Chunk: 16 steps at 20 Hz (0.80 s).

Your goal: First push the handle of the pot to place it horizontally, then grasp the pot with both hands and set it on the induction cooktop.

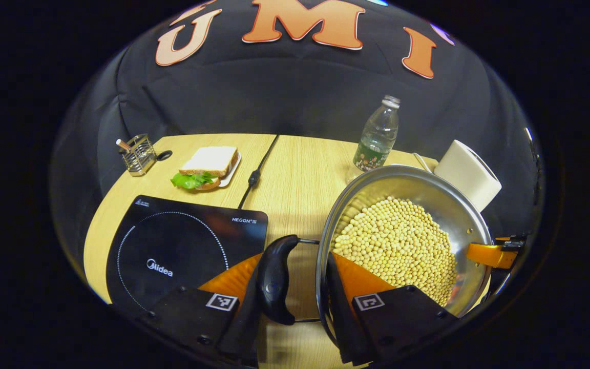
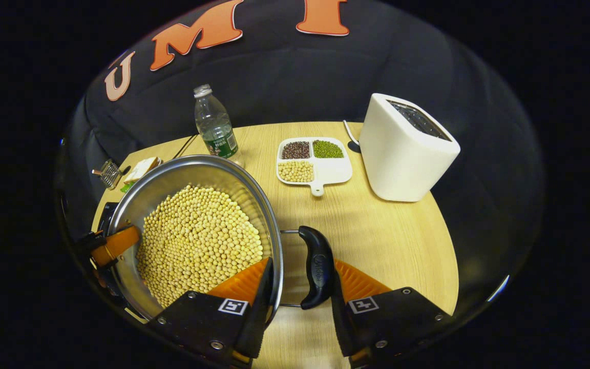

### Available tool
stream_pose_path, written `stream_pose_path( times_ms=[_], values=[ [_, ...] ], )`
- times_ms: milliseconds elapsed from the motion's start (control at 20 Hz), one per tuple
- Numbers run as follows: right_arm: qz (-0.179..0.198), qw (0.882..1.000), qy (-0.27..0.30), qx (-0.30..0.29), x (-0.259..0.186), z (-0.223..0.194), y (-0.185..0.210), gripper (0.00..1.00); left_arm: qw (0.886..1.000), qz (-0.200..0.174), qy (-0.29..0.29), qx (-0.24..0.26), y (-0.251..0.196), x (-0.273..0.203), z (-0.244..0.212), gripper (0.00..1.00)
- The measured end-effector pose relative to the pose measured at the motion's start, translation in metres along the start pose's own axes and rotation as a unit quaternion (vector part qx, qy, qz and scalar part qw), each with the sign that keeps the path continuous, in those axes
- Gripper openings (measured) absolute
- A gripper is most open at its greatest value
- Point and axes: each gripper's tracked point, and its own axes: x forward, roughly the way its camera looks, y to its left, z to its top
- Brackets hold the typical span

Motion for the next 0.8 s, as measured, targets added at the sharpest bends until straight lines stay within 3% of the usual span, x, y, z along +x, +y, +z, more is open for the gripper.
stream_pose_path(
  times_ms=[100, 500, 800],
  values=[
    [0.0, 1.0, -0.011, -0.007, 0.0, 0.003, 0.0, 0.57, 1.0, 0.0, -0.011, 0.012, 0.009, -0.006, 0.006, 0.67],
    [0.026, 0.999, -0.042, -0.014, 0.009, 0.008, -0.007, 0.54, 0.999, 0.029, -0.036, -0.01, 0.052, -0.037, 0.031, 0.68],
    [0.058, 0.996, -0.064, -0.035, 0.026, 0.019, -0.007, 0.54, 0.996, 0.057, -0.049, -0.051, 0.105, -0.077, 0.049, 0.67]
  ],
)
